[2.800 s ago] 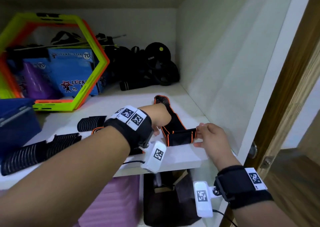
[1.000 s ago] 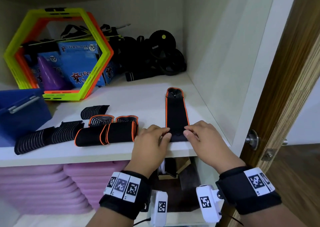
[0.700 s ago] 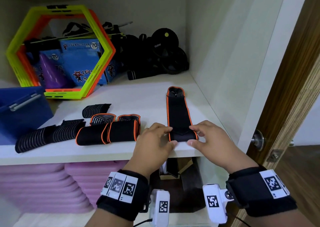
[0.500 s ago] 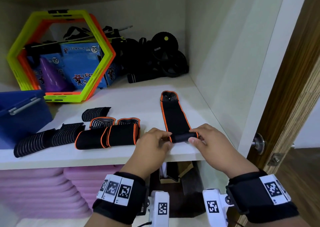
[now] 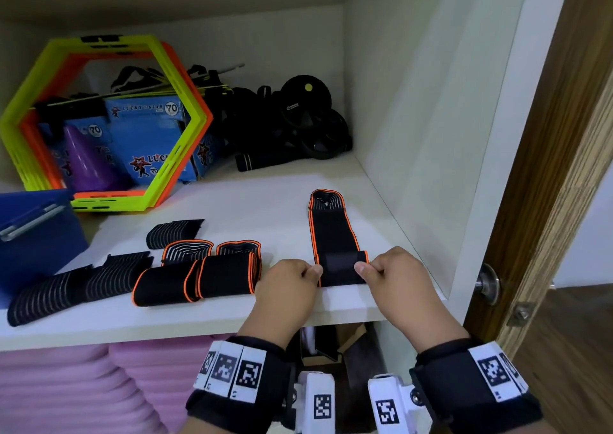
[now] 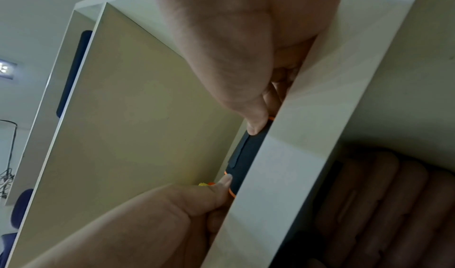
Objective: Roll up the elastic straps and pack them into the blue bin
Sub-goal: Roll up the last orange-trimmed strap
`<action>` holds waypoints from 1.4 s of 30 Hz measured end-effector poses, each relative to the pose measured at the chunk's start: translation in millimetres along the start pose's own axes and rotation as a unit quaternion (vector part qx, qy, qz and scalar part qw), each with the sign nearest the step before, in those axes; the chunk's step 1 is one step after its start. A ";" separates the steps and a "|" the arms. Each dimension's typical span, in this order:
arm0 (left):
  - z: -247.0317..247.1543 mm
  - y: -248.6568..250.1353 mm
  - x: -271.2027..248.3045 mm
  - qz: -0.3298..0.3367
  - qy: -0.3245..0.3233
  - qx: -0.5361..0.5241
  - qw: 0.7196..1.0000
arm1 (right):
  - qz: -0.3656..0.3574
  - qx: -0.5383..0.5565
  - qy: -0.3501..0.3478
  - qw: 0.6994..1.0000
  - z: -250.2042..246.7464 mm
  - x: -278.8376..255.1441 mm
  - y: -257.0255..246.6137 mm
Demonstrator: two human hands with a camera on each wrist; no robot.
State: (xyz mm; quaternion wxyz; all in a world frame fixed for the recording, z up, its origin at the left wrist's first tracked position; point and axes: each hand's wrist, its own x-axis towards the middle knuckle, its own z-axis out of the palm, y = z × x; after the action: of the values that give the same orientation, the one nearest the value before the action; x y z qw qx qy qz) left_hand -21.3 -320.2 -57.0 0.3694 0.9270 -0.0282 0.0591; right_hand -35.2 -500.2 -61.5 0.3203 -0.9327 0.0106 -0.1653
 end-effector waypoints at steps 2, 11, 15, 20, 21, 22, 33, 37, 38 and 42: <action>0.3 2.7 0.7 -0.012 0.000 0.015 1.000 | 0.013 0.011 -0.007 1.000 -1.7 1.6 -2.6; 2.0 -4.7 -5.4 0.065 0.047 -0.027 0.996 | 0.021 0.106 -0.004 0.994 -4.7 1.7 0.3; 3.4 -8.1 -6.1 0.088 0.054 0.002 0.995 | -0.006 0.091 -0.024 0.996 -2.6 1.9 2.3; 0.7 -7.2 -11.3 0.088 0.036 0.041 0.995 | -0.053 0.008 -0.020 0.998 2.8 0.0 5.2; -1.6 -5.6 -12.8 0.080 0.018 0.035 0.996 | -0.052 0.000 -0.027 0.998 1.6 -0.7 5.4; -3.5 -5.0 -13.4 0.074 0.001 0.033 0.997 | -0.051 0.000 -0.039 0.998 -0.4 -1.0 5.8; 1.0 -5.8 -6.6 0.077 0.015 0.111 0.991 | -0.039 -0.028 -0.167 0.985 -19.2 19.8 3.3; 7.0 -6.6 -2.5 0.047 0.036 0.118 0.991 | 0.006 0.003 -0.155 0.988 -18.7 24.8 5.9; 7.9 -6.4 -1.2 0.038 0.035 0.114 0.992 | 0.015 0.006 -0.148 0.989 -18.9 25.4 5.0; 10.8 -4.5 1.6 0.019 0.043 0.128 0.991 | 0.038 0.015 -0.133 0.990 -18.4 26.2 2.4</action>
State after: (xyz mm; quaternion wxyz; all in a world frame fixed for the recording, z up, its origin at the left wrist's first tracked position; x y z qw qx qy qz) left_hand -18.3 -324.3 -67.7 0.2470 0.9626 -0.0219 0.1089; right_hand -16.0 -516.4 -41.4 0.3386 -0.9405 0.0005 -0.0279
